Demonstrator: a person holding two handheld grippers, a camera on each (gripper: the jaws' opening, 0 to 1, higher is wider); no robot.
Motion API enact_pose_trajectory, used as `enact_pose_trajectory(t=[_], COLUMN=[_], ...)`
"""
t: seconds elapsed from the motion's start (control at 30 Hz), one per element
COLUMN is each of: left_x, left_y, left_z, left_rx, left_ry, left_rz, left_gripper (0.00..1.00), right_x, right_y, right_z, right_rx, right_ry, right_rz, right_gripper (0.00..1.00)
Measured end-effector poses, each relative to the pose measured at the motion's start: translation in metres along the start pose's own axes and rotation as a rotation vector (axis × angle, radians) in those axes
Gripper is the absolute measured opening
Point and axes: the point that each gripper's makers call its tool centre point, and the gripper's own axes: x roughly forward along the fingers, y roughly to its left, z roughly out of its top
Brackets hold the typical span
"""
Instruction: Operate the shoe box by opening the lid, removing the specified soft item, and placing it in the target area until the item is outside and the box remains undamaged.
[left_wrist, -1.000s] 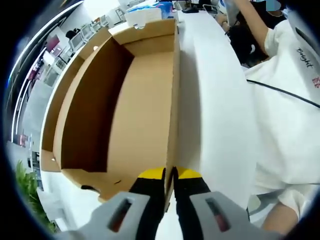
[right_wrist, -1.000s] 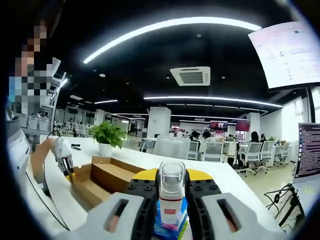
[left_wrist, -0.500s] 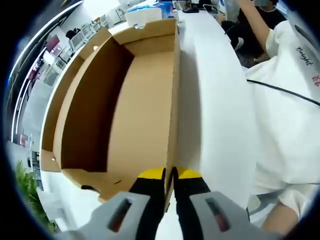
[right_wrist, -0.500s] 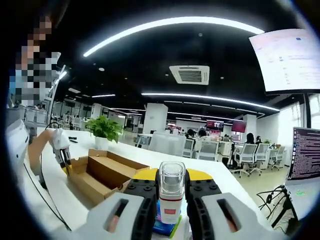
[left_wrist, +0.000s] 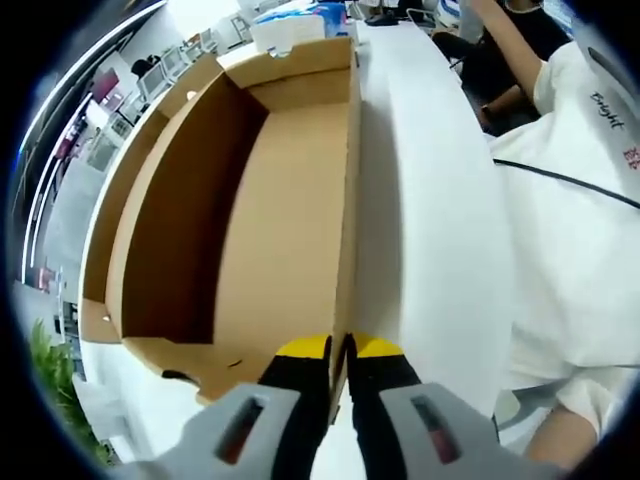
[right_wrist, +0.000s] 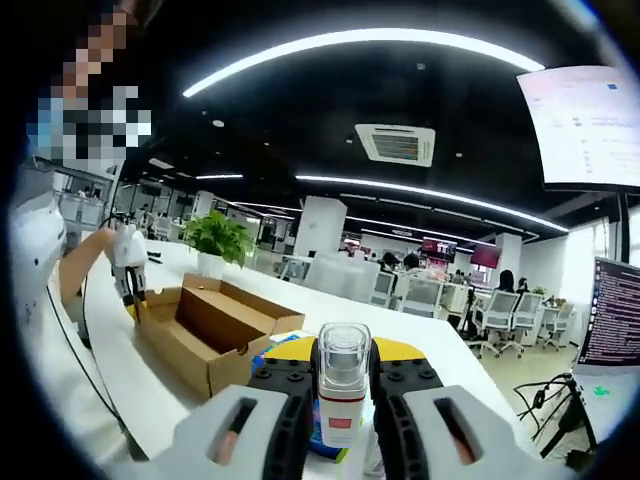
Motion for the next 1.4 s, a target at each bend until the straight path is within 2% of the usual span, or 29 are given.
enact_pose_trajectory(t=[0.23,0.47,0.63,0.77,1.03,1.4], left_x=[0.000,0.000,0.000,0.000,0.001,0.002], left_y=[0.000,0.000,0.001,0.001,0.001,0.003], left_z=[0.000,0.001,0.001,0.001,0.001,0.000], left_rx=[-0.001,-0.001,-0.001,0.000,-0.001,-0.003], left_ry=[0.001,-0.001,-0.002,-0.002,-0.003,-0.001], left_rz=[0.005,0.006,0.007,0.009,0.014,0.014], left_gripper=[0.06,0.06,0.06,0.06,0.07,0.07], right_x=[0.002,0.007,0.008,0.008,0.004,-0.007], right_y=[-0.007,-0.009,-0.013,-0.014,-0.030,-0.047], right_z=[-0.022,-0.035,-0.042,-0.050,-0.064,-0.088], right_rx=[0.035,0.061,0.052,0.080,-0.001,0.096], right_ry=[0.040,0.055,0.074,0.085,0.129,0.154], right_rz=[-0.017,-0.019,-0.054,-0.080,-0.176,-0.179], right_gripper=[0.18,0.18,0.18,0.18,0.18,0.18])
